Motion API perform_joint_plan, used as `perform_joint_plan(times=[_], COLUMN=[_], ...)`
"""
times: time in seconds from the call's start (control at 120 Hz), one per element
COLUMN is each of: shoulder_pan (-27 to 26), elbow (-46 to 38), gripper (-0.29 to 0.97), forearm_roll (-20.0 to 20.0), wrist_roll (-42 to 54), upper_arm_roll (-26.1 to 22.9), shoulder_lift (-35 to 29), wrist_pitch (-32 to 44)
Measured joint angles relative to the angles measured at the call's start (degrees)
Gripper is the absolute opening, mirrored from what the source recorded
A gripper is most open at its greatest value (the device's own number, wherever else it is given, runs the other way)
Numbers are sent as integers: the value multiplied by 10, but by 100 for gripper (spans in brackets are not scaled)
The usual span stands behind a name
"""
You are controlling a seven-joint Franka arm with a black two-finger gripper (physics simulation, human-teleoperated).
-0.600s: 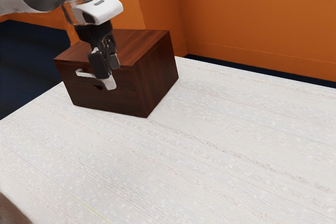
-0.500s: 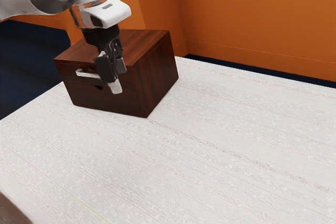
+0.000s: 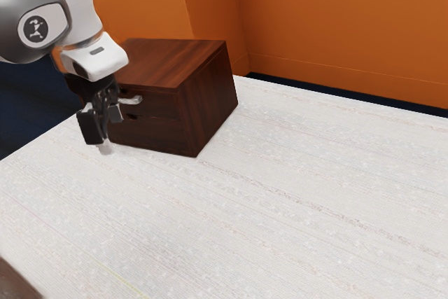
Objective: Pull the drawer handle with one arm to open the drawer
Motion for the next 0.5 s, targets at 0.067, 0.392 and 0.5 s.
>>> perform_joint_plan(times=[0.067,0.392,0.5], shoulder_pan=[4,53,99], elbow=[-12,-20,-20], gripper=[68,68,68], forearm_roll=[4,5,-1], wrist_roll=[27,200,260], upper_arm_roll=[7,34,31], shoulder_lift=[-1,28,29], wrist_pitch=[29,140,163])
